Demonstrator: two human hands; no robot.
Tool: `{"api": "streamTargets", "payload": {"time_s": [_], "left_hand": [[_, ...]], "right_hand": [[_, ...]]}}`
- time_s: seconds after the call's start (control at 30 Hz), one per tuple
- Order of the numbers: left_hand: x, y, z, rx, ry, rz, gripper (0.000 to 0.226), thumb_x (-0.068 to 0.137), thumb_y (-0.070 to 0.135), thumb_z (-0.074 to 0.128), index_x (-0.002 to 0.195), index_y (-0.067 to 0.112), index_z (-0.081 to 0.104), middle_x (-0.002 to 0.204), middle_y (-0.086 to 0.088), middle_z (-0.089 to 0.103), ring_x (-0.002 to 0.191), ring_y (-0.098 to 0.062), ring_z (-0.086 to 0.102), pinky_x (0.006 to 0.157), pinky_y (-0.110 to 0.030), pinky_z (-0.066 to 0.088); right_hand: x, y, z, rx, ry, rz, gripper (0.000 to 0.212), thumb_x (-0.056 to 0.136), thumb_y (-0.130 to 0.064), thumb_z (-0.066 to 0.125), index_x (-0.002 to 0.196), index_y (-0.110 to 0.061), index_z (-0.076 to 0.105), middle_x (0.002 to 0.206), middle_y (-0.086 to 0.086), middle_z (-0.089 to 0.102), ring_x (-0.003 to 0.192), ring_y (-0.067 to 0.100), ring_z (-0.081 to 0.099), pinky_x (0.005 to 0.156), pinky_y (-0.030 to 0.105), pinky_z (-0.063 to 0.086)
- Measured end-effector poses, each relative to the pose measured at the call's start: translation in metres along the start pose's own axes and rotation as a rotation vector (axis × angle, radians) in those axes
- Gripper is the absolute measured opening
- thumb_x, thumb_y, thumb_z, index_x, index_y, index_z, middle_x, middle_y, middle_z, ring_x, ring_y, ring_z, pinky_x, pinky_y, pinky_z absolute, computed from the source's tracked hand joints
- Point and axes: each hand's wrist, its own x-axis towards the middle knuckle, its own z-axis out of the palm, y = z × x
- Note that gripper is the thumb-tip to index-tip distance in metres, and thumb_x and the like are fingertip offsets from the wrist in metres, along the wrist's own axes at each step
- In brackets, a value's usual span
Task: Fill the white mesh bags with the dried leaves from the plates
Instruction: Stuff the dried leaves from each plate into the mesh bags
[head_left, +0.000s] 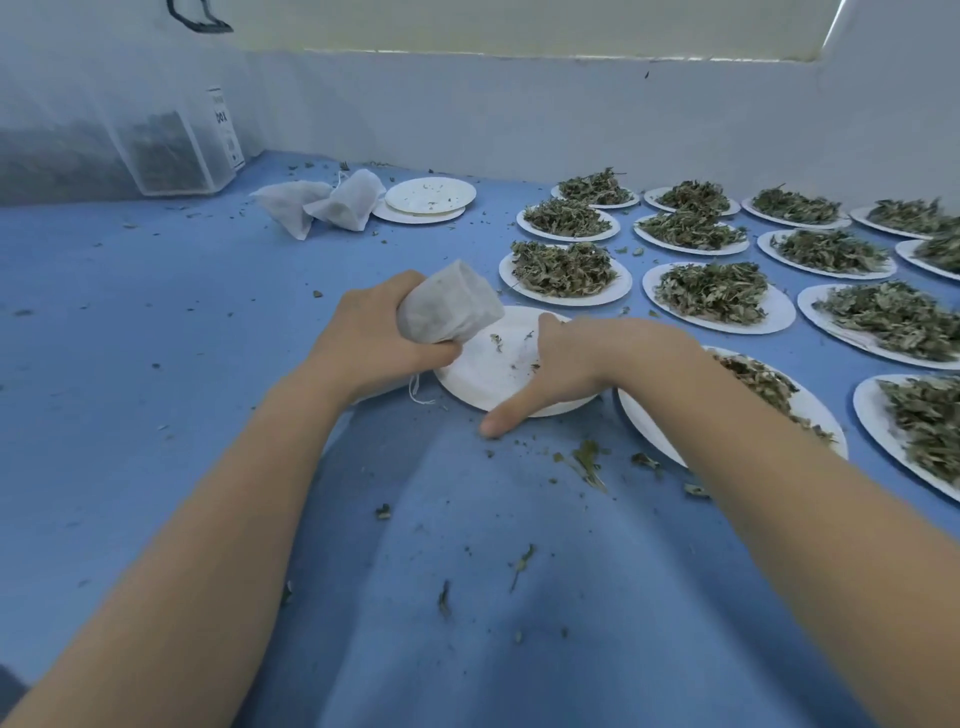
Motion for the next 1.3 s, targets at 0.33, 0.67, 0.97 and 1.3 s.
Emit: {"api": "streamTargets", "payload": {"time_s": [0.33, 0.67, 0.97, 1.3], "left_hand": [[-0.007, 0.0, -0.01, -0.095, 0.157, -0.177, 0.04, 0.071, 0.043, 0.068, 0.101, 0.03, 0.044, 0.086, 0.018, 0.048, 0.085, -0.011, 0.047, 0.057, -0.02, 0.031], [0.063, -0.002, -0.063, -0.297, 0.139, -0.369, 0.076, 0.062, 0.026, 0.063, 0.128, 0.009, 0.029, 0.124, -0.007, 0.04, 0.091, -0.02, 0.045, 0.057, -0.025, 0.032], [0.193, -0.063, -0.058, -0.17, 0.124, -0.469, 0.068, 0.085, 0.015, 0.056, 0.138, 0.009, 0.014, 0.13, -0.014, 0.039, 0.111, -0.029, 0.046, 0.081, -0.036, 0.04], [0.279, -0.148, -0.036, 0.198, 0.272, -0.493, 0.057, 0.089, 0.012, 0.055, 0.133, -0.003, 0.022, 0.128, -0.024, 0.042, 0.113, -0.035, 0.046, 0.078, -0.032, 0.035]], "right_hand": [[-0.003, -0.009, -0.006, 0.071, 0.04, 0.125, 0.146, 0.045, -0.082, 0.067, 0.149, -0.012, -0.008, 0.156, 0.012, 0.011, 0.141, 0.034, 0.017, 0.108, 0.047, 0.028], [0.048, -0.066, -0.068, 0.123, 0.349, 0.075, 0.147, 0.044, -0.085, 0.064, 0.146, 0.002, 0.006, 0.141, 0.023, 0.021, 0.131, 0.037, 0.019, 0.102, 0.041, 0.028], [0.185, -0.078, -0.12, 0.205, 0.425, 0.127, 0.129, 0.044, -0.087, 0.062, 0.134, 0.001, 0.033, 0.125, 0.017, 0.033, 0.116, 0.029, 0.03, 0.083, 0.029, 0.024], [0.312, -0.088, -0.126, 0.326, 0.426, 0.114, 0.119, 0.051, -0.085, 0.061, 0.135, -0.007, 0.033, 0.129, 0.015, 0.031, 0.117, 0.027, 0.029, 0.084, 0.028, 0.027]]}}
